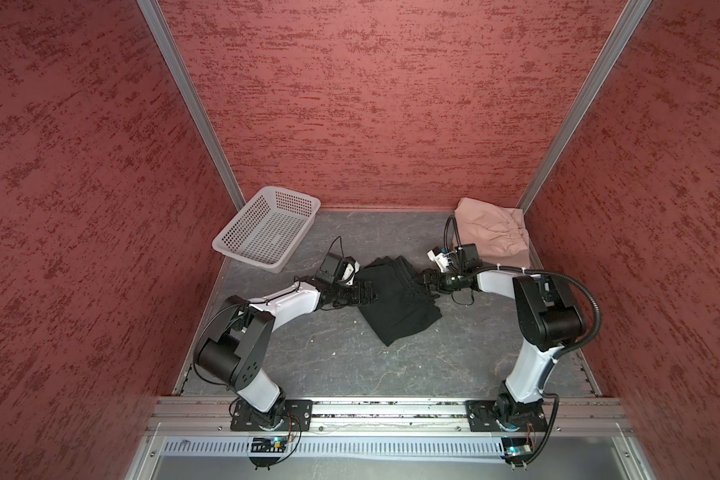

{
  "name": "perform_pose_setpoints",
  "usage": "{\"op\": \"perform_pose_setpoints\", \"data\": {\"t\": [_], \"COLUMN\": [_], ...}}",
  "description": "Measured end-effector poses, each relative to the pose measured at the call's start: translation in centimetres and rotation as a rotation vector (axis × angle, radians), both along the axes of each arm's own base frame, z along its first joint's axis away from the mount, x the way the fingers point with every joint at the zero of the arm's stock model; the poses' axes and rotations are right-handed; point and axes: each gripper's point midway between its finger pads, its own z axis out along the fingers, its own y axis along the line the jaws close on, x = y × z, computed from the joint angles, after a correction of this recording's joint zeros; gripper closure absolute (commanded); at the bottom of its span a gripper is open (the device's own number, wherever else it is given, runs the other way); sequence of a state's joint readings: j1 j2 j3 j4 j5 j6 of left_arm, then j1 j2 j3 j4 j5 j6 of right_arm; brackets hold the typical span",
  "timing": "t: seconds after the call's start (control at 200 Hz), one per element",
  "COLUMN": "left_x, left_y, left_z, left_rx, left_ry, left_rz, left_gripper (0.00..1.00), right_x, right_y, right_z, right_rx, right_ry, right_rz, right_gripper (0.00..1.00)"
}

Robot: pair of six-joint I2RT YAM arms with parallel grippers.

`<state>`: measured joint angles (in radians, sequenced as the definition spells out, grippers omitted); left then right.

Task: Fold and stack the shorts

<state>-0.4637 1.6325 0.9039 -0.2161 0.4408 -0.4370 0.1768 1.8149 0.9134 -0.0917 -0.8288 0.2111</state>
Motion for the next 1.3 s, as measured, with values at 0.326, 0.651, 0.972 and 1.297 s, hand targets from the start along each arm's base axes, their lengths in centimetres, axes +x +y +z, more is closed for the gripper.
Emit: {"op": "perform_pose_setpoints", "data": {"t": [0.326, 0.651, 0.972, 1.297], "left_x": [3.8, 3.2, -1.8, -3.1], "left_y": [0.7, 2.6, -3.9, -2.3], "left_z": [0.5, 2.5, 8.9, -2.0], "left_rx": [0.006, 0.059, -0.028, 0.104], "left_ry": [-0.025, -0.019, -0.150, 0.064], "left_rz": [-0.009, 0.003, -0.132, -0.101], "left_gripper": [0.01, 0.00, 0.90, 1.00], "right_x": [-8.8, -7.4, -5.5, -5.0], "right_y": [1.2, -0.1, 1.1, 1.6], "right_z": [0.3, 0.1, 0.1, 0.0], "right_rx": [-0.035, -0.020, 0.035, 0.054], "right_ry": [0.123, 0.152, 0.192, 0.214], "right_rz": [-0.036, -0.174, -0.150, -0.120], "right_gripper": [0.01, 0.01, 0.01, 0.01]}}
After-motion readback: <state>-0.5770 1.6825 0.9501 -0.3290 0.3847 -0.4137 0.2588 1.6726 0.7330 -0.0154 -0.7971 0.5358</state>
